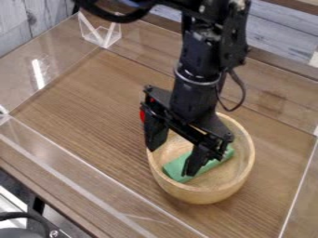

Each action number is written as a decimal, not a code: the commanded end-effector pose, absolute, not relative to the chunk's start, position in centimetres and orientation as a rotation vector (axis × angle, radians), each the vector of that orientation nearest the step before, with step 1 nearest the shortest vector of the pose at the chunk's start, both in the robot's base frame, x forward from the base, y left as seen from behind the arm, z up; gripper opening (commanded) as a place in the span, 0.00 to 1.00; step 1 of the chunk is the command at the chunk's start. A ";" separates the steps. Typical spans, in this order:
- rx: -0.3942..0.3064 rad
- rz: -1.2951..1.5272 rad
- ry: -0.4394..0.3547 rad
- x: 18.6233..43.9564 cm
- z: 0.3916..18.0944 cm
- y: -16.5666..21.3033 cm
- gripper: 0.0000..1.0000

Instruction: Remove the green block from the brown bowl and put it on the table

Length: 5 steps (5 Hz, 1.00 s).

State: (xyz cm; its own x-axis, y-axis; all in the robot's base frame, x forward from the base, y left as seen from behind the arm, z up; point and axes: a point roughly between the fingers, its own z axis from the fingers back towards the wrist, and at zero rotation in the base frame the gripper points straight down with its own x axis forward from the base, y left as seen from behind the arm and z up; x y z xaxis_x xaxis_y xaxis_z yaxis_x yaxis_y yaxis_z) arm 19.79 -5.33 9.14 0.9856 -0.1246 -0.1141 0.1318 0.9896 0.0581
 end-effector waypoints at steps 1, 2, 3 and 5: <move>0.068 -0.176 0.067 20.5 9.4 -5.7 1.00; 0.069 -0.202 0.064 20.9 8.7 -5.8 1.00; 0.071 -0.203 0.062 21.2 9.0 -6.0 1.00; 0.068 -0.153 0.060 21.5 8.2 -6.3 1.00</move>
State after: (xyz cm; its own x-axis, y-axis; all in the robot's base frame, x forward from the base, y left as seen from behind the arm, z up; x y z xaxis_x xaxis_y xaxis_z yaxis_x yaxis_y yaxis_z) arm 21.22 -5.94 7.72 0.9853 -0.1439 -0.0923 0.1504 0.9864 0.0670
